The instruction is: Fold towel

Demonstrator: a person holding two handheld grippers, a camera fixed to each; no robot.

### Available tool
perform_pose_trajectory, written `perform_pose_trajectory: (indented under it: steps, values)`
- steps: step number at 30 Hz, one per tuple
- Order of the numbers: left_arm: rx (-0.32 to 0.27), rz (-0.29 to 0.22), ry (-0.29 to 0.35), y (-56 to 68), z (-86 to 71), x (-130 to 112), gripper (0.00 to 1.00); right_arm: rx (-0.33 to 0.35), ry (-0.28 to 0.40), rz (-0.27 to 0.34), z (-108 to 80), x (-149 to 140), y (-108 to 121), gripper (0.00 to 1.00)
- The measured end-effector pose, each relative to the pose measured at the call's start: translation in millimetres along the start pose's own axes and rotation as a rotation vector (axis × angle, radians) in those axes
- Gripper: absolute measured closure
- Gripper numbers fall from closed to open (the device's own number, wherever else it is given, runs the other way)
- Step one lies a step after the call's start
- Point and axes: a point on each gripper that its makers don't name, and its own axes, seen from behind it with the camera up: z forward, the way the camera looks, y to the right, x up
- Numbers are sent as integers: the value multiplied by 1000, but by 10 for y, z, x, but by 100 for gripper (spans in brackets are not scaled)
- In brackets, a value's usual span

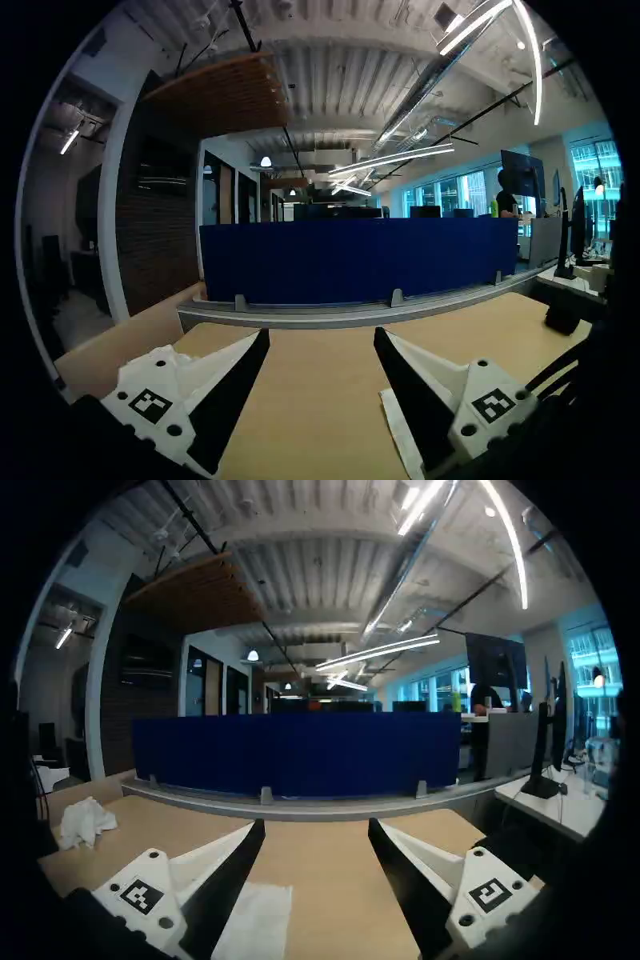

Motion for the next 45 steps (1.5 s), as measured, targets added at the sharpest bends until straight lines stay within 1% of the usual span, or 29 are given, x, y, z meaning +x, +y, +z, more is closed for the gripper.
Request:
perform_pose_trajectory:
  steps: [3, 6, 11, 15, 20, 24, 27, 30, 33, 35, 39, 45]
  values:
    - [-7, 1, 4, 18, -16, 178, 3, 14, -9, -8, -11, 160, -43, 0]
    - [-17, 9, 15, 58, -22, 301, 3, 16, -6, -23, -18, 256, -36, 0]
    - [-36, 32, -1, 144, -22, 373, 3, 13, -8, -27, -23, 335, -19, 0]
    - [-75, 35, -38, 254, -30, 342, 3, 39, -41, -29, -22, 311, -51, 0]
    - [-165, 54, -124, 430, -40, 212, 3, 102, -130, -55, -21, 178, -163, 0]
    - [-242, 67, -199, 558, -84, 99, 3, 159, -225, -90, -50, 17, -250, 0]
    - [-305, 61, -269, 671, -145, -38, 3, 209, -306, -125, -94, -132, -328, 0]
    - [-370, 36, -348, 787, -209, -198, 3, 254, -378, -158, -136, -272, -408, 0]
    - [-399, 17, -394, 822, -241, -295, 3, 296, -425, -178, -187, -394, -488, 0]
    - [-406, 21, -407, 823, -249, -343, 3, 318, -456, -184, -227, -471, -529, 0]
    - [-422, 61, -436, 843, -267, -500, 3, 353, -515, -200, -304, -648, -582, 0]
    - [-467, 120, -501, 910, -339, -860, 3, 395, -602, -219, -398, -996, -596, 0]
